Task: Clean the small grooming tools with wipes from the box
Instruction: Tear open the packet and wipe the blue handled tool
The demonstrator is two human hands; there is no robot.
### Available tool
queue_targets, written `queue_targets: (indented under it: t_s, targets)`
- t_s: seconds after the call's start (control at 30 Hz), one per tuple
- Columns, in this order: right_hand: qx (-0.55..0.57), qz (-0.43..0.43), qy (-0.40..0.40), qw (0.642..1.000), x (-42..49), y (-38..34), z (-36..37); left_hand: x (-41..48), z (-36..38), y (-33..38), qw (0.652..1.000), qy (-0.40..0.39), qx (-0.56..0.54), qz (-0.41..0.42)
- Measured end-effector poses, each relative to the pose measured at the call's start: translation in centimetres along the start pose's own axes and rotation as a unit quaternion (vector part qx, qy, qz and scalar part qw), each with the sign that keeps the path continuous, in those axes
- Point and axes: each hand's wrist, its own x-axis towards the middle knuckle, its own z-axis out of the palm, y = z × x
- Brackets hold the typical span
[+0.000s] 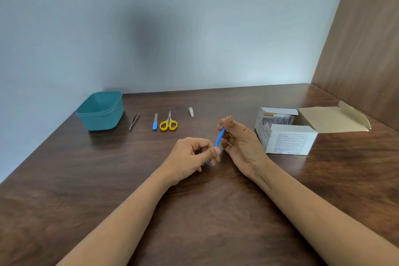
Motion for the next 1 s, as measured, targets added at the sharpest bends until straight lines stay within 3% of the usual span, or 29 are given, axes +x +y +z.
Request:
queue_targets:
  t_s: [0.6,1.0]
  targets:
    - [-0.033,0.017,-0.043,0.998,0.06,-0.04,-0.46,-0.05,0.0,0.1,1.0,-0.001,0.001,0.007]
    - [0.02,0.0,0.005,1.0,0.13,-0.13,-0.27,-0.02,0.05,-0.08,1.0,0.0,0.004,0.01]
